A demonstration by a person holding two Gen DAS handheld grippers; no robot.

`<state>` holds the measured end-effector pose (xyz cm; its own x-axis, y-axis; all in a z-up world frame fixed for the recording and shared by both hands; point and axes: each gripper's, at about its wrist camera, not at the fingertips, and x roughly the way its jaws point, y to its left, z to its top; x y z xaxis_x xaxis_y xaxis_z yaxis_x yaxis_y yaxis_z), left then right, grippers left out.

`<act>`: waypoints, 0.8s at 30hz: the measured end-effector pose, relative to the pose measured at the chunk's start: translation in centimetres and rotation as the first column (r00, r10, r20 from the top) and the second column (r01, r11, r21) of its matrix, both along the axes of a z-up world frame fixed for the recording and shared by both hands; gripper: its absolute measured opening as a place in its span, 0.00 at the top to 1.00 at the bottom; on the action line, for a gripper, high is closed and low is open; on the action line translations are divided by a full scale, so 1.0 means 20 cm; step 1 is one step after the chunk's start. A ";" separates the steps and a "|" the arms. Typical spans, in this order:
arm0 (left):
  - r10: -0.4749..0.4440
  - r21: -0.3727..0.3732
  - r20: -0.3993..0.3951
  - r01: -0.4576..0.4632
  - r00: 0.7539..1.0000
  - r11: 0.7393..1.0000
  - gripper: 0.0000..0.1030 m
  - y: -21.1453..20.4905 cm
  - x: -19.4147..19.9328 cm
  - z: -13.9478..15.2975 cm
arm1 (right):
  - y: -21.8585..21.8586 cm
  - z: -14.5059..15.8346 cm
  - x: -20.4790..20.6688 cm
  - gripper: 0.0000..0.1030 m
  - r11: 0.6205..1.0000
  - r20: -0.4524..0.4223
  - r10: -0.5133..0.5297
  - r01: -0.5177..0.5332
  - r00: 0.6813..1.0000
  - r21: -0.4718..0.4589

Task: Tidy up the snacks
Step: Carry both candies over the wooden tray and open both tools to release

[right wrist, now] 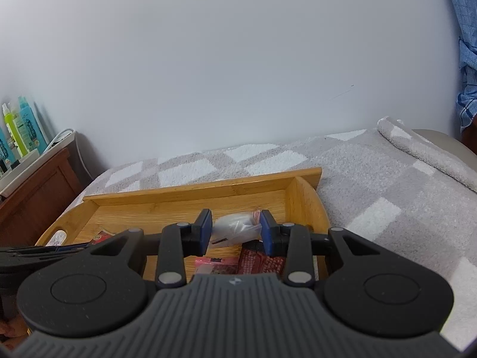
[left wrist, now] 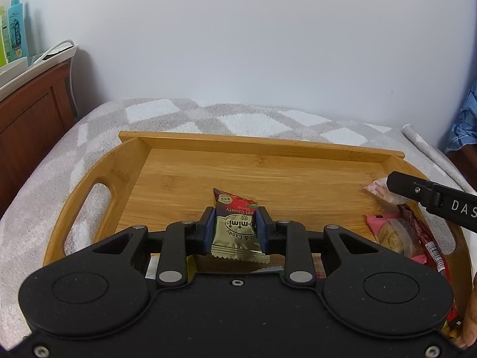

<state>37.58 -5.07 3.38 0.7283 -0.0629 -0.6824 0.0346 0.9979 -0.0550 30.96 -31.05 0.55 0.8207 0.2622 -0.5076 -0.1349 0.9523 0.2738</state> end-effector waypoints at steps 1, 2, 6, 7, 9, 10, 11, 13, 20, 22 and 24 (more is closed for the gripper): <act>0.001 0.000 -0.001 -0.001 1.000 1.000 0.74 0.00 0.00 0.00 | 0.00 0.00 0.00 0.62 1.000 -0.001 0.000 0.000 1.000 0.001; 0.002 -0.001 -0.003 -0.002 1.000 1.000 0.74 0.00 0.00 -0.01 | 0.00 0.00 0.00 0.62 1.000 -0.002 0.000 0.000 1.000 0.002; 0.000 0.007 -0.003 0.000 1.000 1.000 0.74 0.00 0.00 -0.01 | -0.01 -0.01 0.00 0.62 1.000 -0.008 -0.004 0.004 1.000 0.008; 0.000 0.007 -0.005 0.000 1.000 1.000 0.74 0.00 0.00 -0.01 | -0.01 -0.01 0.00 0.62 1.000 -0.009 -0.006 0.006 1.000 0.011; -0.002 0.013 -0.005 0.002 1.000 1.000 0.74 0.00 -0.01 -0.02 | -0.01 -0.01 0.00 0.62 1.000 -0.010 -0.008 0.008 1.000 0.016; -0.003 0.018 -0.003 0.003 1.000 1.000 0.74 -0.01 -0.01 -0.02 | -0.01 -0.01 0.00 0.62 1.000 -0.011 -0.007 0.007 1.000 0.016; -0.005 0.022 -0.001 0.005 1.000 1.000 0.74 -0.01 -0.01 -0.02 | -0.01 -0.01 0.00 0.62 1.000 -0.011 -0.007 0.007 1.000 0.014; -0.009 0.030 0.004 0.009 1.000 0.999 0.73 -0.02 -0.01 -0.02 | -0.01 -0.01 0.00 0.62 1.000 -0.013 -0.005 0.005 1.000 0.011; -0.015 0.039 0.010 0.014 1.000 0.999 0.73 -0.02 -0.01 -0.02 | -0.01 -0.01 0.01 0.61 1.000 -0.021 -0.003 0.003 1.000 0.015; -0.015 0.042 0.011 0.014 1.000 0.999 0.73 -0.02 -0.01 -0.02 | -0.01 -0.01 0.01 0.59 1.000 -0.020 -0.001 0.002 1.000 0.013; -0.016 0.048 0.012 0.015 1.000 0.999 0.73 -0.03 -0.02 -0.03 | 0.00 -0.01 0.01 0.58 1.000 -0.021 0.000 0.000 1.000 0.010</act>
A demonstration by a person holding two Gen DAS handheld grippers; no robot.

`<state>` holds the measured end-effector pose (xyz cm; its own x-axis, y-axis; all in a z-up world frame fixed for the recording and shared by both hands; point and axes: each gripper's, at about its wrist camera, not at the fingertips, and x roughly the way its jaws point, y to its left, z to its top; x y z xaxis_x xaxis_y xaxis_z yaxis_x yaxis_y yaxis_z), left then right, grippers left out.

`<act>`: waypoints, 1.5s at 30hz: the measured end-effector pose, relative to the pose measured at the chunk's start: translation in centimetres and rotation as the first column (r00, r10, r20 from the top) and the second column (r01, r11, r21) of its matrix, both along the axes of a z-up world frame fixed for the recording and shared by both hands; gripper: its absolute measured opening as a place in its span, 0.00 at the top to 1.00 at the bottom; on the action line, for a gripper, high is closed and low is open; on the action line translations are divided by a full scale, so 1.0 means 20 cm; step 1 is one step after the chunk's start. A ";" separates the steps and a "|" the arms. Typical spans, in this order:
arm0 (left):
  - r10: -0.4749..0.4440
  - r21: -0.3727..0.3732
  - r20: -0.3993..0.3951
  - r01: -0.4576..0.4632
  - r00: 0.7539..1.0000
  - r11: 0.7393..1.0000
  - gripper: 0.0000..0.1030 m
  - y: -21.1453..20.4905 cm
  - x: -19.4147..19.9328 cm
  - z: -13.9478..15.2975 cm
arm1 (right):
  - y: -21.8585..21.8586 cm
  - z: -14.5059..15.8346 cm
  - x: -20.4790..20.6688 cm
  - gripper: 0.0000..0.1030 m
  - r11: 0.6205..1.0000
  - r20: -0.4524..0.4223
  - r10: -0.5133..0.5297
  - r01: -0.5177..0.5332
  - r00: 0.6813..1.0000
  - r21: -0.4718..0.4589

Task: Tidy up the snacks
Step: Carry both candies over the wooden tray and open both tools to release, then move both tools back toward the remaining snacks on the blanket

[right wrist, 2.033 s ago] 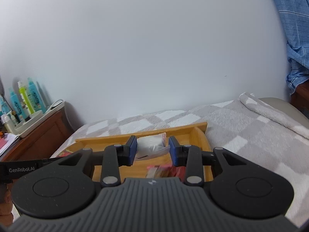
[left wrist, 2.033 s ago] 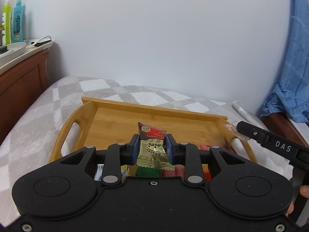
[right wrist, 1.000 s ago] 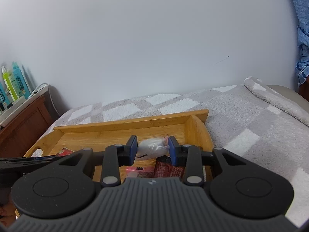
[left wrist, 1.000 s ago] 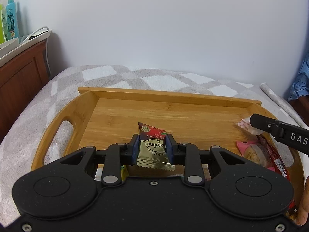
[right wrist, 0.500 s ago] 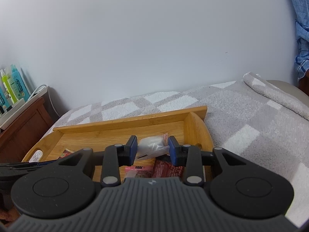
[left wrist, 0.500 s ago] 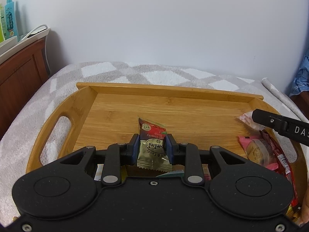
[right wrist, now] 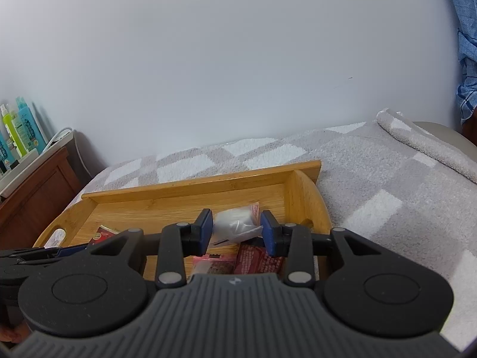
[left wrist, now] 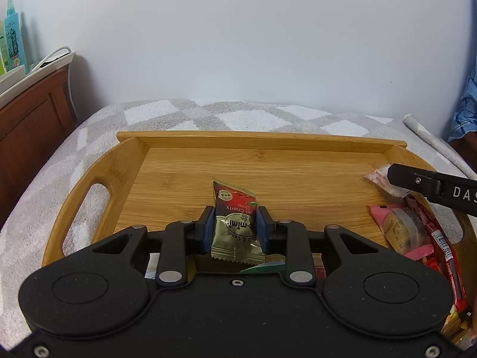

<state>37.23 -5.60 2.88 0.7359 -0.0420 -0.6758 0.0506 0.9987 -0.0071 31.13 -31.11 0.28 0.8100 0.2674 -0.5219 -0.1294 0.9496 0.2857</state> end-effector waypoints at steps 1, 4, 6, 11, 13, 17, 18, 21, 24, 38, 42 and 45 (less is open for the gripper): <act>-0.002 0.003 0.001 0.002 1.000 1.000 0.73 0.00 0.00 0.00 | 0.00 0.00 0.00 0.58 1.000 0.000 0.001 -0.001 1.000 0.000; -0.006 0.011 0.001 0.006 1.000 1.000 0.73 -0.01 -0.01 0.00 | 0.00 0.00 0.00 0.56 1.000 -0.001 0.006 -0.006 1.000 0.003; -0.003 0.011 -0.001 0.003 1.000 1.000 0.71 -0.01 -0.01 0.00 | 0.00 0.00 0.00 0.53 1.000 0.000 0.008 -0.008 1.000 0.007; -0.004 0.005 0.004 0.004 1.000 1.000 0.56 0.00 -0.04 0.04 | -0.02 0.02 -0.01 0.38 1.000 0.007 -0.002 0.002 1.000 0.014; -0.013 -0.004 0.015 0.013 1.000 1.000 0.52 0.00 -0.07 0.08 | -0.01 0.03 -0.02 0.37 1.000 0.008 -0.009 0.009 1.000 0.001; -0.032 0.001 0.044 0.032 0.999 0.999 0.42 0.01 -0.13 0.16 | 0.01 0.08 -0.07 0.28 1.000 0.034 -0.019 0.020 0.999 -0.021; -0.036 0.002 0.052 0.036 0.998 0.999 0.39 0.01 -0.15 0.18 | 0.01 0.09 -0.09 0.26 0.999 0.043 -0.022 0.023 0.999 -0.025; -0.033 0.000 0.068 0.033 0.997 0.999 0.33 0.02 -0.21 0.24 | 0.02 0.14 -0.15 0.19 0.999 0.070 -0.022 0.024 0.997 -0.029; -0.041 -0.005 0.074 0.041 0.996 0.999 0.31 0.03 -0.28 0.27 | 0.03 0.18 -0.22 0.15 0.999 0.077 -0.009 0.012 0.997 -0.038; -0.056 -0.001 0.084 0.056 0.995 0.998 0.22 0.03 -0.69 0.30 | 0.08 0.30 -0.56 0.03 0.998 0.117 0.019 -0.012 0.993 -0.056; -0.060 0.010 0.088 0.059 0.994 0.998 0.21 0.04 -0.78 0.31 | 0.10 0.28 -0.65 0.01 0.997 0.114 0.017 -0.009 0.993 -0.076; -0.057 0.003 0.089 0.057 0.994 0.998 0.21 0.06 -0.85 0.32 | 0.11 0.28 -0.72 0.00 0.997 0.120 0.017 -0.008 0.993 -0.076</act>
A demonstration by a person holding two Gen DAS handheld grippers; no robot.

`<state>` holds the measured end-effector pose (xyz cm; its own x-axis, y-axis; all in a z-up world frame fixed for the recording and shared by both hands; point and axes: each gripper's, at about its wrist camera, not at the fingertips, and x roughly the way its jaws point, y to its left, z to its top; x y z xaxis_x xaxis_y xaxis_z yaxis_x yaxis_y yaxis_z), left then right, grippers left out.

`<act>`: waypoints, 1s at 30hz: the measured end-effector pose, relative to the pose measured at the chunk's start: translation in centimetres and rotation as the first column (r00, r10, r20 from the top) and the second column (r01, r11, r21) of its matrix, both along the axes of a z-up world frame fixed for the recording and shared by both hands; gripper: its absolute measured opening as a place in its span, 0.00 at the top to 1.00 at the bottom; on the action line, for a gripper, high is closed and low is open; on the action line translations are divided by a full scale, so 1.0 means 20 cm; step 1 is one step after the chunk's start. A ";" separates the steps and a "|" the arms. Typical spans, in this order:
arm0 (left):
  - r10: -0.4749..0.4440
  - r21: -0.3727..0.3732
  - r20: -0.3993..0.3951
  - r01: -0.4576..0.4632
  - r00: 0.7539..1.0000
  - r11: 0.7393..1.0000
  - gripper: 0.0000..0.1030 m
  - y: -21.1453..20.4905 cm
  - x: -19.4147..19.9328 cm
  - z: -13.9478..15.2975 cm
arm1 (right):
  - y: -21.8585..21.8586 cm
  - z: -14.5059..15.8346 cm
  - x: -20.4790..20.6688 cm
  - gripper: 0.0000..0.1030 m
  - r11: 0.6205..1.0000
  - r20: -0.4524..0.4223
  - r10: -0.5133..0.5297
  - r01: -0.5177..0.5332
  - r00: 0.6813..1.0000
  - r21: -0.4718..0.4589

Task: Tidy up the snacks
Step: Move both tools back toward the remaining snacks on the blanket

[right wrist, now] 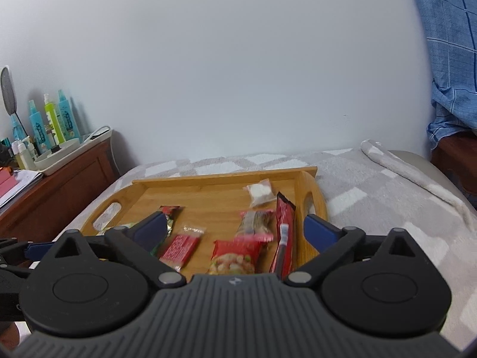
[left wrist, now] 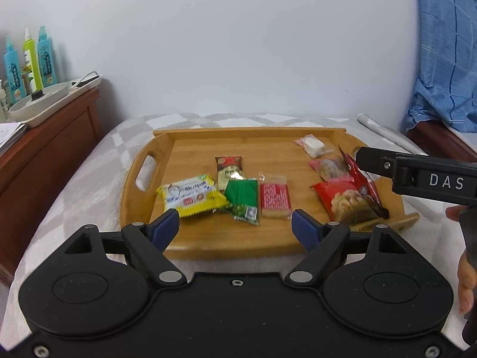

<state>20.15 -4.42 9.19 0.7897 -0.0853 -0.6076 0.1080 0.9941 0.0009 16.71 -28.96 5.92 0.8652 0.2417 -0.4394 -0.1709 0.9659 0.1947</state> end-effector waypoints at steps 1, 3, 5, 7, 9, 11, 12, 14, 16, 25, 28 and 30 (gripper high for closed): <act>0.001 -0.004 -0.002 -0.001 1.000 1.000 0.21 0.01 -0.02 0.00 | 0.00 0.00 -0.02 0.00 1.000 -0.002 0.004 -0.004 1.000 0.004; 0.004 -0.009 -0.001 -0.004 1.000 1.000 0.19 0.02 -0.07 0.01 | 0.00 -0.01 -0.07 0.00 1.000 -0.005 0.004 -0.004 1.000 0.015; 0.010 -0.012 0.002 -0.010 1.000 1.000 0.15 0.03 -0.12 0.01 | -0.01 -0.02 -0.13 0.00 1.000 -0.009 0.000 0.000 1.000 0.014; 0.008 -0.015 0.012 -0.008 1.000 1.000 0.14 0.04 -0.18 0.01 | -0.02 -0.03 -0.18 0.00 1.000 -0.007 -0.010 0.010 1.000 0.000; -0.001 -0.011 0.014 0.001 1.000 1.000 0.14 0.05 -0.24 0.00 | -0.02 -0.04 -0.23 0.00 1.000 0.002 -0.021 0.022 1.000 -0.019; -0.006 -0.007 0.015 0.006 1.000 1.000 0.13 0.05 -0.29 -0.01 | -0.02 -0.04 -0.28 0.00 0.999 0.003 -0.026 0.026 1.000 -0.034; -0.007 -0.007 0.012 0.007 1.000 1.000 0.12 0.05 -0.32 -0.02 | -0.03 -0.04 -0.30 0.00 0.999 0.001 -0.026 0.026 1.000 -0.036; -0.004 -0.008 0.005 0.004 1.000 1.000 0.10 0.06 -0.36 -0.04 | -0.03 -0.06 -0.34 0.00 0.999 -0.006 -0.024 0.024 1.000 -0.037; -0.002 -0.015 -0.008 0.002 1.000 1.000 0.10 0.06 -0.41 -0.07 | -0.04 -0.08 -0.38 0.00 0.999 -0.023 -0.006 0.005 1.000 -0.037; 0.040 -0.031 -0.052 -0.041 0.998 0.999 0.05 0.10 -0.54 -0.20 | 0.02 -0.15 -0.48 0.00 0.996 -0.063 0.041 -0.046 0.997 -0.081; 0.053 -0.036 -0.063 -0.056 0.997 0.998 0.05 0.11 -0.56 -0.23 | 0.07 -0.17 -0.48 0.00 0.989 -0.076 0.063 -0.073 0.995 -0.130; 0.061 -0.032 -0.069 -0.064 0.996 0.997 0.05 0.11 -0.57 -0.24 | 0.09 -0.19 -0.47 0.00 0.986 -0.096 0.073 -0.086 0.993 -0.144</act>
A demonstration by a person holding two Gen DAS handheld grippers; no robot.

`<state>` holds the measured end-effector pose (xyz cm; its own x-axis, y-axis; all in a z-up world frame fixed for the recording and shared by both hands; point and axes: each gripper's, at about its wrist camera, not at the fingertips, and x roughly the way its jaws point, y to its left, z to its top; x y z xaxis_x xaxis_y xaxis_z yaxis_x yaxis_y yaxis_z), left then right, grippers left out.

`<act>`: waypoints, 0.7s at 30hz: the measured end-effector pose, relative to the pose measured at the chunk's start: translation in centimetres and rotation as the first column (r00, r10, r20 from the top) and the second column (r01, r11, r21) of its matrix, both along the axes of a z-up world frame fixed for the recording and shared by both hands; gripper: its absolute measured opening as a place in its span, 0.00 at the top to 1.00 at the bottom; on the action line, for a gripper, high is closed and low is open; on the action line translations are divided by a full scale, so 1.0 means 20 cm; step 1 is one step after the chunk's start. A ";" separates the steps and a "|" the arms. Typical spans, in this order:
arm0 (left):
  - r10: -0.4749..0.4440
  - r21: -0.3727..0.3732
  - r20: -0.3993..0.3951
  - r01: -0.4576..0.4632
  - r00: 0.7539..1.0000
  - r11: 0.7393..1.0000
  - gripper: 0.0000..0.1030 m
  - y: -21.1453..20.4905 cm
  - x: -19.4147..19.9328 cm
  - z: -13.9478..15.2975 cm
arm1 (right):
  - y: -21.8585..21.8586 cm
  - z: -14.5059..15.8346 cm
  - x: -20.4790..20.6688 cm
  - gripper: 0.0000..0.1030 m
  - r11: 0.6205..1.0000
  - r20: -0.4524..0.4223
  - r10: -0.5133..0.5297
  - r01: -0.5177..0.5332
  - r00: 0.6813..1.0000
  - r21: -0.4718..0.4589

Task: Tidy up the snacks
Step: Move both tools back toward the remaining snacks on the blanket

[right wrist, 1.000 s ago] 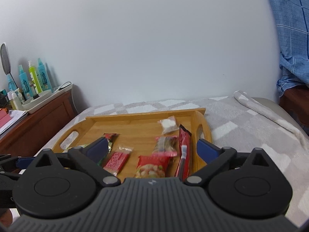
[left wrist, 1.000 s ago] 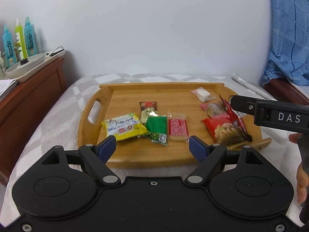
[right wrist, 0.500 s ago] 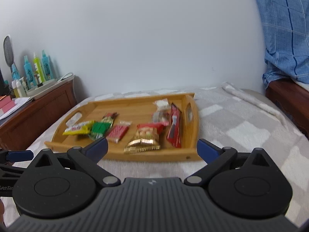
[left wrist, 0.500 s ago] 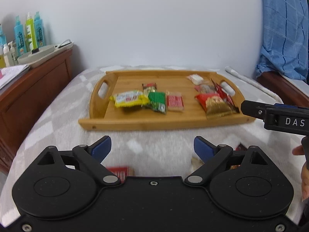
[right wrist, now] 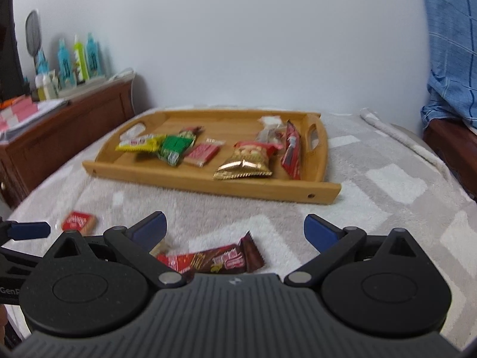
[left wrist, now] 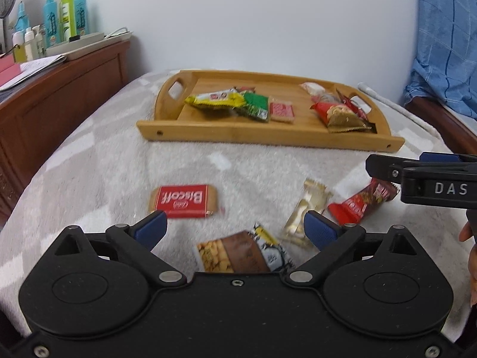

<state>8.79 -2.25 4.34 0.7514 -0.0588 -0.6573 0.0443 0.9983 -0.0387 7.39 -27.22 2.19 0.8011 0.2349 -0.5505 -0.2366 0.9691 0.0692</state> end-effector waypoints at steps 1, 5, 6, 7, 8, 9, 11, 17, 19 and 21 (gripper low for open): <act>0.001 0.000 -0.003 -0.001 1.000 1.000 0.05 0.00 -0.01 -0.01 | 0.01 -0.01 0.01 0.00 1.000 -0.010 0.007 -0.007 1.000 -0.003; -0.006 -0.009 -0.012 0.006 1.000 1.000 0.05 0.01 -0.03 -0.03 | 0.02 -0.03 0.01 0.00 0.999 -0.039 0.035 -0.036 0.999 -0.016; -0.011 -0.010 -0.016 0.011 1.000 1.000 0.05 0.01 -0.03 -0.03 | 0.03 -0.04 0.01 0.00 0.999 -0.044 0.040 -0.041 0.998 -0.022; -0.014 -0.010 -0.018 0.014 1.000 1.000 0.05 0.00 -0.03 -0.04 | 0.03 -0.04 0.01 0.00 0.999 -0.050 0.043 -0.045 0.998 -0.028; -0.016 -0.010 -0.021 0.016 1.000 1.000 0.05 0.00 -0.03 -0.04 | 0.04 -0.05 0.01 0.00 0.998 -0.055 0.045 -0.047 0.997 -0.032; -0.018 -0.009 -0.025 0.017 1.000 1.000 0.05 0.00 -0.03 -0.05 | 0.04 -0.05 0.02 0.00 0.998 -0.062 0.048 -0.050 0.997 -0.034; -0.014 -0.007 -0.031 0.013 0.999 1.000 0.05 0.00 -0.03 -0.06 | 0.05 -0.06 0.02 0.00 0.998 -0.075 0.052 -0.055 0.996 -0.035; 0.009 -0.036 -0.052 -0.011 0.999 0.999 0.05 0.03 -0.03 -0.09 | 0.08 -0.09 0.03 0.00 0.995 -0.093 0.075 -0.081 0.993 -0.064; 0.018 -0.034 -0.059 -0.020 0.998 0.999 0.05 0.03 -0.02 -0.10 | 0.09 -0.10 0.03 0.00 0.993 -0.099 0.081 -0.088 0.992 -0.078; 0.020 -0.029 -0.063 -0.022 0.998 0.999 0.05 0.02 -0.02 -0.11 | 0.10 -0.10 0.03 0.00 0.991 -0.105 0.090 -0.099 0.990 -0.087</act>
<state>8.33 -1.76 2.05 0.7099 -0.0640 -0.7014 0.0202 0.9973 -0.0705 7.96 -25.15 0.18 0.7171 0.2515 -0.6500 -0.3237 0.9461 0.0090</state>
